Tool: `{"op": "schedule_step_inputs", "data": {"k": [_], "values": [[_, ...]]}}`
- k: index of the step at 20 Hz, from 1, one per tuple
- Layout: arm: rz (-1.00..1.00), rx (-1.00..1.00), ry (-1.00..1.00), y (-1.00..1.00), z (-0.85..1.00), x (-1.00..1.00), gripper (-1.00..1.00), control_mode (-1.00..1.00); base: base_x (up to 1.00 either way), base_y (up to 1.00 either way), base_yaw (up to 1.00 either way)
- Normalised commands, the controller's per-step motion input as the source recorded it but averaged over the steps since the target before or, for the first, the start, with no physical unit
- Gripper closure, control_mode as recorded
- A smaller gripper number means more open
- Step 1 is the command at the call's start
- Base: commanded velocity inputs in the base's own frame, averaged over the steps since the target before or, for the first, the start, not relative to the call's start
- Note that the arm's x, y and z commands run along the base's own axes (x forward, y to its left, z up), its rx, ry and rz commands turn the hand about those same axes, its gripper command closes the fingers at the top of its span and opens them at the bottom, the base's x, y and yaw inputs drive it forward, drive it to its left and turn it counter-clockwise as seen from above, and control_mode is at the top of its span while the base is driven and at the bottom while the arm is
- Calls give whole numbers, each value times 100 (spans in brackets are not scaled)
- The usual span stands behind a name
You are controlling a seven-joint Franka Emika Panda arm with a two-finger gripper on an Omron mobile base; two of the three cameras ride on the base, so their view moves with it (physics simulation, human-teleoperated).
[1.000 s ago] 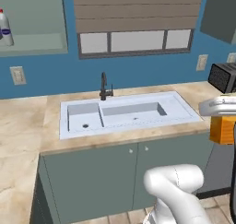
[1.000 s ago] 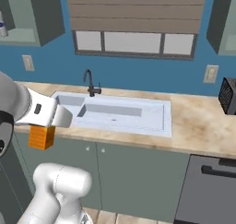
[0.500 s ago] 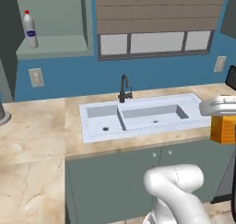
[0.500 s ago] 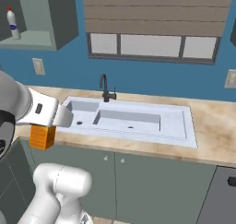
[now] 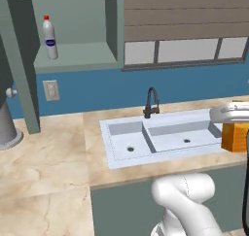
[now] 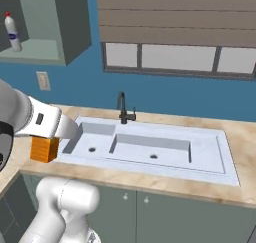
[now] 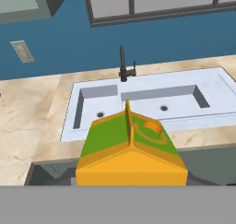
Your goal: Sort all alcoholic drinks to one cabinet, and non-alcoholic drinks to the other.
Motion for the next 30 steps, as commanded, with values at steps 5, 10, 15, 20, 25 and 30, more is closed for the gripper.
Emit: {"op": "schedule_step_inputs", "data": {"k": [5, 10, 15, 20, 25, 30], "values": [[0, 0, 0, 0, 0, 0, 100, 100, 73, 38, 0], [0, 0, 0, 0, 0, 0, 100, 100, 70, 50, 0], [0, 0, 0, 0, 0, 0, 100, 100, 46, 73, 0], [0, 0, 0, 0, 0, 0, 100, 100, 8, 90, 13], [0, 0, 0, 0, 0, 0, 100, 100, 0, 88, 17], [7, 0, 0, 48, 0, 0, 100, -100, 0, 34, 6]]}}
